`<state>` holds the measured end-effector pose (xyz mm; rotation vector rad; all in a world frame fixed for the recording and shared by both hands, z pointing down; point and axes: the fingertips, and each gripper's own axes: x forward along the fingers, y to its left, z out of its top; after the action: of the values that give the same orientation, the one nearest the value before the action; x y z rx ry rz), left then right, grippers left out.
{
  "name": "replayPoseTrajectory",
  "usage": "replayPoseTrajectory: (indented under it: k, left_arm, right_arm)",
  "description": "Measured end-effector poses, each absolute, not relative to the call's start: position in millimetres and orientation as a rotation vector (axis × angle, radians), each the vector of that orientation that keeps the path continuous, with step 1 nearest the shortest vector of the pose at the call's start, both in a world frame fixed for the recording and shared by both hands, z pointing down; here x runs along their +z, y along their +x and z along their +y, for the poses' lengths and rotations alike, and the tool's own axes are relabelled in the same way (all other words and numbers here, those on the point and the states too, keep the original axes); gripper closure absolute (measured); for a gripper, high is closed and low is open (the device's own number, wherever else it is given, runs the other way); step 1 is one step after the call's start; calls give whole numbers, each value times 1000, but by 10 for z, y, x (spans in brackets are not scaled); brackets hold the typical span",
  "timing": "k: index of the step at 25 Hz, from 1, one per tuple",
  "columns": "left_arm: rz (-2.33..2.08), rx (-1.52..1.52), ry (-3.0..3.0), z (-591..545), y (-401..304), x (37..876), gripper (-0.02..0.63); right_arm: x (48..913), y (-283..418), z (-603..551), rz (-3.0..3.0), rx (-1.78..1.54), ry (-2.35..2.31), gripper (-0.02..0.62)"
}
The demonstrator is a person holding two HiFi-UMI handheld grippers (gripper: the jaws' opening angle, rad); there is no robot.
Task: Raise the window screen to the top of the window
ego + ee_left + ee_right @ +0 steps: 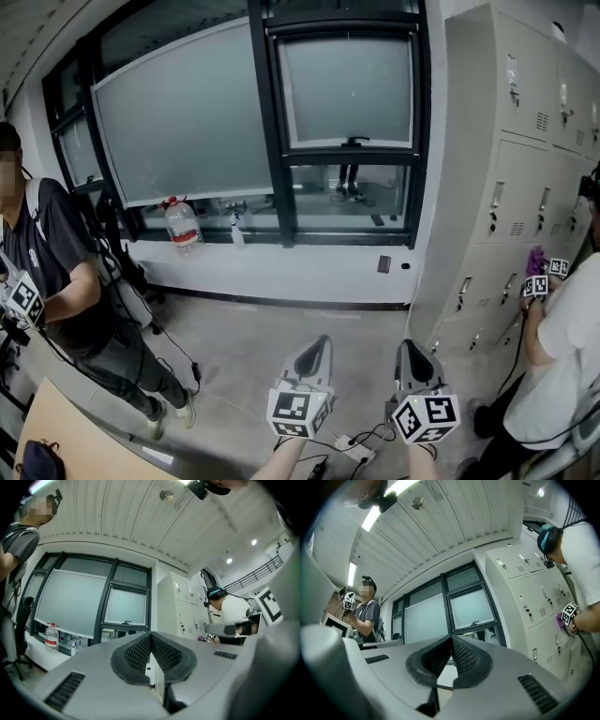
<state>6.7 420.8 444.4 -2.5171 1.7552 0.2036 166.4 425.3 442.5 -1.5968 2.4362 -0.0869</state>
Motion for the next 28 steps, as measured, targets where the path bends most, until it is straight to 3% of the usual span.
replayPoseTrajectory:
  k: [28]
  left_arm:
    - [1743,216,-2546,4848,18,4487,603]
  right_arm:
    - [4363,1434,4942,2490,2,-1634,589]
